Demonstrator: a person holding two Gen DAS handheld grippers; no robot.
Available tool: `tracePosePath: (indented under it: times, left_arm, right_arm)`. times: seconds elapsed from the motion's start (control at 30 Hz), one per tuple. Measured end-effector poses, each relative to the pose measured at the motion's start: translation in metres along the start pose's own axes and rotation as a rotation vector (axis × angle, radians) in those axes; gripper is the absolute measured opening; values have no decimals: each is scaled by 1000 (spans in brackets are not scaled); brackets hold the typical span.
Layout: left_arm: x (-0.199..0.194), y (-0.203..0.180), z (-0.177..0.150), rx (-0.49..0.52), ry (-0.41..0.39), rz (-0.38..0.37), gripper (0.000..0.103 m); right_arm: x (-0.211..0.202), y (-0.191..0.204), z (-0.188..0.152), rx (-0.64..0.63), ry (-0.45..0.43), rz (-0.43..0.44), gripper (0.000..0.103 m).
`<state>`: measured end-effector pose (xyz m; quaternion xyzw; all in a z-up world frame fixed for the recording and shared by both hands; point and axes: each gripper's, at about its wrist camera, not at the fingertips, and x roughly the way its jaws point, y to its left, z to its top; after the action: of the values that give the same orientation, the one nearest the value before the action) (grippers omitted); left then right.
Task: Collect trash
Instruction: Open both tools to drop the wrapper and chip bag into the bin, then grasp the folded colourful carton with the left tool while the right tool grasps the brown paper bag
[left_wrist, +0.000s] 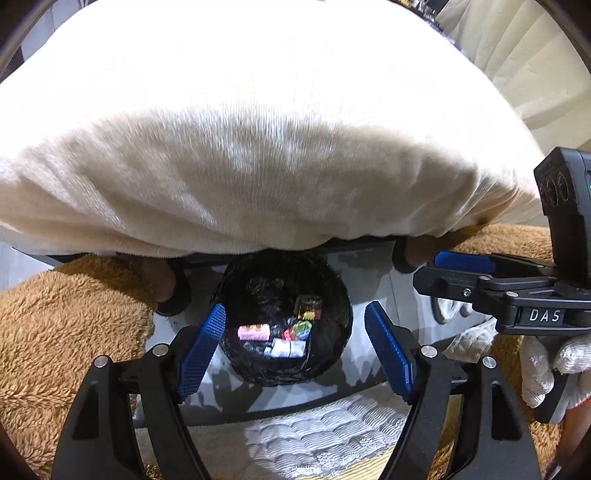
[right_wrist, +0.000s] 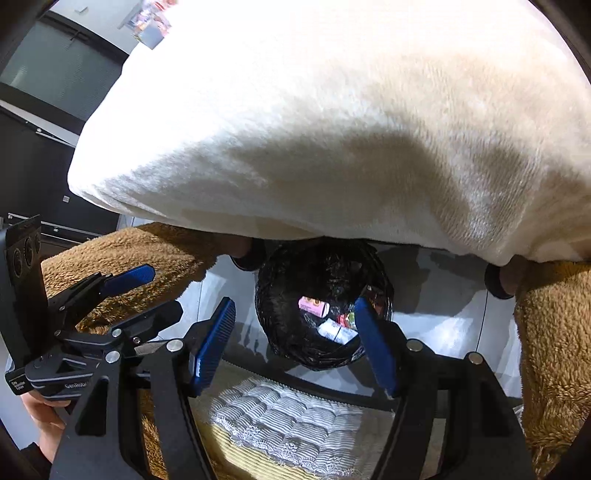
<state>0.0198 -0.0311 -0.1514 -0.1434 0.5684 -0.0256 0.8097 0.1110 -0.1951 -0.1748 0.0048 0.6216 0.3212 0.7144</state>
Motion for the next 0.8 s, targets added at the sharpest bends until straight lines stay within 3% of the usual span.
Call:
tracePosePath:
  times: [0.5,0.8]
  left_arm:
    - [-60,-3,11,21,-263,-93,76]
    - [-96,15,44,27,-395,-83,76]
  right_arm:
    - [-75,23,7,-203,-323,73,67]
    - [-102,47,46,-372,-417,49,67]
